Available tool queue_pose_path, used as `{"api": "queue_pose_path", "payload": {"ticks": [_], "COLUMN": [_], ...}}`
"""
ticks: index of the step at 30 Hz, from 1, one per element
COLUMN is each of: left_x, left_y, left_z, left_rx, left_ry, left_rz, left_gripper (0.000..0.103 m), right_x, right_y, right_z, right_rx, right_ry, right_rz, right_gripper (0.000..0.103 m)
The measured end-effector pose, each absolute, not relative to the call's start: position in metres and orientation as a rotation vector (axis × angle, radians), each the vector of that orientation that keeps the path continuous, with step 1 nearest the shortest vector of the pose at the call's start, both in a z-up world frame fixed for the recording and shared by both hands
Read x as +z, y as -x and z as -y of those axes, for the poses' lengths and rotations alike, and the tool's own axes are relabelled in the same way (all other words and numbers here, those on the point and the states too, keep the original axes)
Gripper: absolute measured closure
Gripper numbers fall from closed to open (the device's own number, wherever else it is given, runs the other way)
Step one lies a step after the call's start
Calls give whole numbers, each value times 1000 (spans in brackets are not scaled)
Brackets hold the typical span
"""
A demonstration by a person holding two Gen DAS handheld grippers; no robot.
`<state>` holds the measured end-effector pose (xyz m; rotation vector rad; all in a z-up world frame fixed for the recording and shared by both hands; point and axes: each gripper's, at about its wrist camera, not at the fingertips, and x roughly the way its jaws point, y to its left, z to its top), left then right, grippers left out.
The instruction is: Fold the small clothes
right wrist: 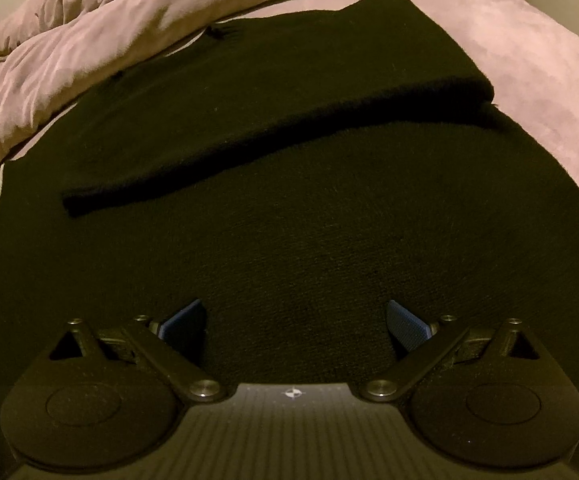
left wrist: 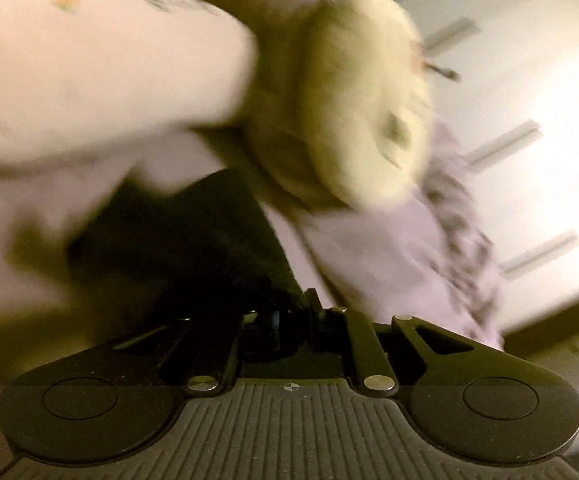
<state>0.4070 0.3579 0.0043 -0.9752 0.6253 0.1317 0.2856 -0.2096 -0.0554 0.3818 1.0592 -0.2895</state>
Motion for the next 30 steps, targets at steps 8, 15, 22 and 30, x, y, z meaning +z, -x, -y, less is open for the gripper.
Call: {"api": "queue_pose_path", "payload": {"ticks": [8,15,22,30], "left_x": [-10,-36,-46,-42], "left_y": [-418,-414,-383,-373], "left_z": [-207,-120,-147,-190], "left_rx": [-153,-226,-244,-157], "left_ry": [917,643,796,933], "left_rz": [-782,-1023,-1066,-1005], "left_gripper": [90,45,31,31], "right_x": [-53,-49,-36,-31], "right_y": [-280,-272,-269,-282], "right_z": [218,228,229,201], "right_rx": [-270,-251,-231,-143], "right_ry": [-439,-460,-453,-422], "right_rz": [-1039,-1035,-1002,-984], "right_gripper": [4,5,5,5]}}
